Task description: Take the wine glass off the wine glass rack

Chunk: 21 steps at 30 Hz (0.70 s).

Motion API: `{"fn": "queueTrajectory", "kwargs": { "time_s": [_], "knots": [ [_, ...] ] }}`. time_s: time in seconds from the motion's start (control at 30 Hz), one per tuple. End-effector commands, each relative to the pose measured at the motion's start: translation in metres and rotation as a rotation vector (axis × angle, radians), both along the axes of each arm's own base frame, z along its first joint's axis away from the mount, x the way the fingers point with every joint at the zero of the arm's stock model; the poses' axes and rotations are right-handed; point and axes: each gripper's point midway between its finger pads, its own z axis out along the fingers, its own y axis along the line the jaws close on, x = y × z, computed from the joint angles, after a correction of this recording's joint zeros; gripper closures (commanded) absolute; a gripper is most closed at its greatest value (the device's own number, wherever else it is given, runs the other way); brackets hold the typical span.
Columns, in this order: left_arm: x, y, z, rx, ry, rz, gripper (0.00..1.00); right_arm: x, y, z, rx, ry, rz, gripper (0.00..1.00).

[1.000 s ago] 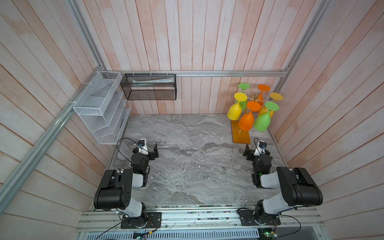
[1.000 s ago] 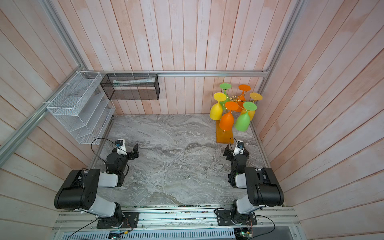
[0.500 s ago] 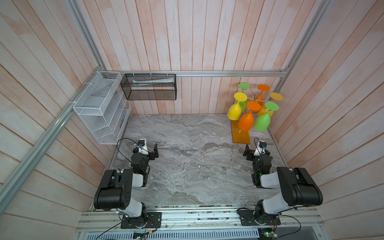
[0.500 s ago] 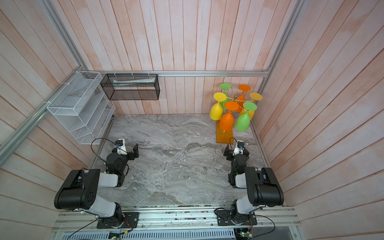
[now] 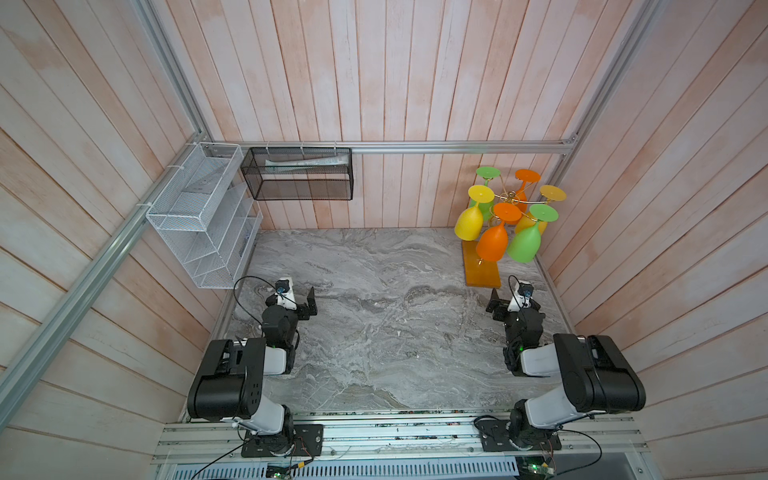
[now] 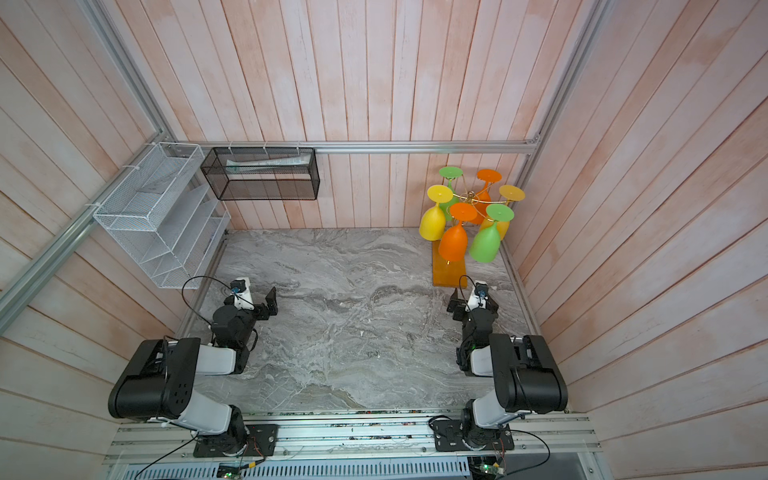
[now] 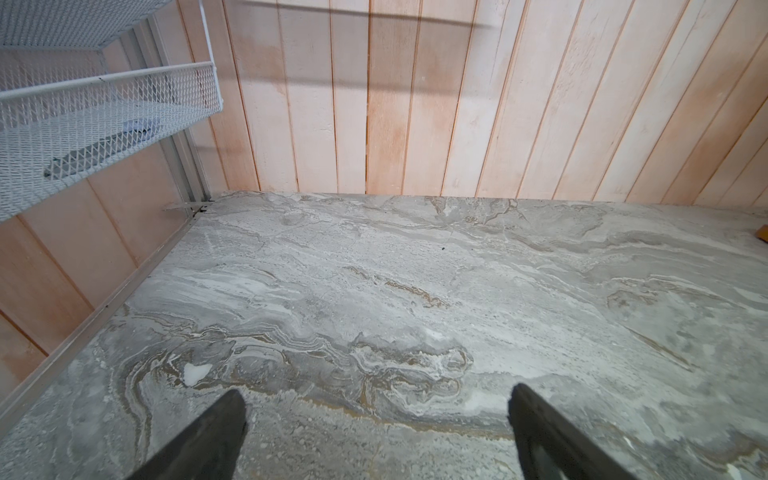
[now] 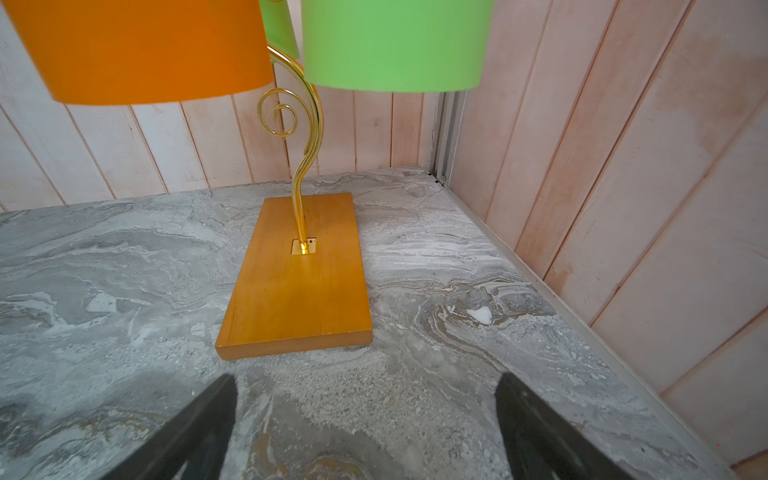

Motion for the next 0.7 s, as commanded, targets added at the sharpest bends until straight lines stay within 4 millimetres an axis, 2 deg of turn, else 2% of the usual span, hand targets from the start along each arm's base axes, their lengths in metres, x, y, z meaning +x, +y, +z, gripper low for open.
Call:
{"fn": "queueTrajectory", "kwargs": {
  "time_s": [0.0,0.07,0.17,0.27,0.43,0.53,0.67],
  "knots": [
    [0.001,0.0,0.003,-0.015,-0.011,-0.012,0.0,0.003,-0.002,0.008,0.004,-0.021,-0.005,0.02],
    [0.001,0.0,0.003,-0.014,-0.01,-0.012,0.0,0.003,-0.002,0.008,0.002,-0.021,-0.004,0.02],
    [0.0,0.0,0.003,-0.012,-0.012,-0.008,0.0,-0.001,0.009,0.011,-0.026,-0.038,0.04,0.02],
    [0.005,0.006,0.01,-0.016,0.005,0.039,0.0,-0.006,0.015,0.015,-0.064,-0.058,0.035,0.02],
    [0.009,0.01,0.016,-0.02,0.045,0.072,0.0,-0.019,0.016,0.033,-0.073,-0.121,0.011,0.02],
    [0.011,0.006,0.028,0.025,0.031,0.093,0.0,-0.015,0.028,0.039,-0.115,-0.08,0.022,0.02],
    [0.013,-0.007,0.062,0.049,-0.023,0.091,0.0,-0.023,0.042,0.05,-0.18,-0.1,0.002,0.02]
  ]
}}
